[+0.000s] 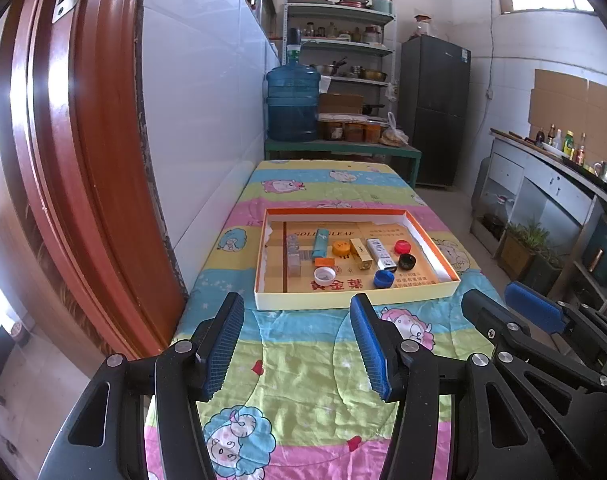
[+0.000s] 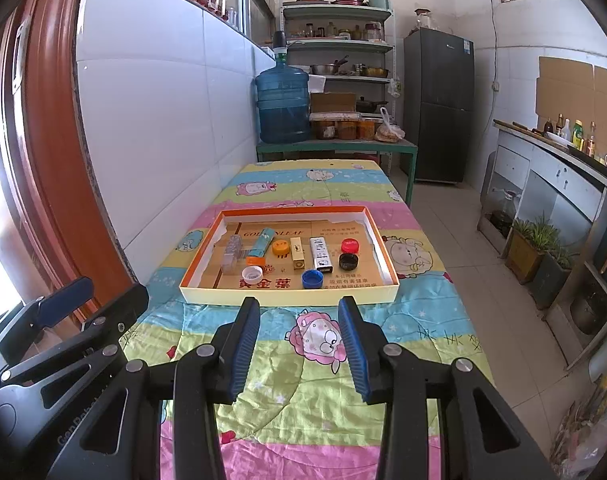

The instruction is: Organize rigid objects

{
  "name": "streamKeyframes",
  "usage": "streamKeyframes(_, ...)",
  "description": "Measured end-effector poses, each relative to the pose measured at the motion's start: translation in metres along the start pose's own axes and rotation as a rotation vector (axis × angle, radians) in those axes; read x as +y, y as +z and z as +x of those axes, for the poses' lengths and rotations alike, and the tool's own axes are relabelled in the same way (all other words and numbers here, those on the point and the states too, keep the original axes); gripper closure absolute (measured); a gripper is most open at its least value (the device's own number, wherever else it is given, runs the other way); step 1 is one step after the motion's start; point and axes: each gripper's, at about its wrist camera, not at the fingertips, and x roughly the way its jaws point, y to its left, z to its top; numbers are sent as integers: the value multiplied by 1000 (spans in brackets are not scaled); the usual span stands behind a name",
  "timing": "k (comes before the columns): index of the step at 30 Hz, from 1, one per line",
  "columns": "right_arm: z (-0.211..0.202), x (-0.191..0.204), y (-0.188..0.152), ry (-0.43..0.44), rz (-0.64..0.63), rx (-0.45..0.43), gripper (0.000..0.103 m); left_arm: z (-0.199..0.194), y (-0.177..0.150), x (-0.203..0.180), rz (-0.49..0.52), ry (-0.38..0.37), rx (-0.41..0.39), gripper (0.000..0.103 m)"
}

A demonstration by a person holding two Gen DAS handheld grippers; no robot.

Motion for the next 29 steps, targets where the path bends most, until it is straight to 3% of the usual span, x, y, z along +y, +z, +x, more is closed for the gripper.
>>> streamKeyframes(29,6,3,1,15,1,12,62,5,0,2,5,41,-5,46)
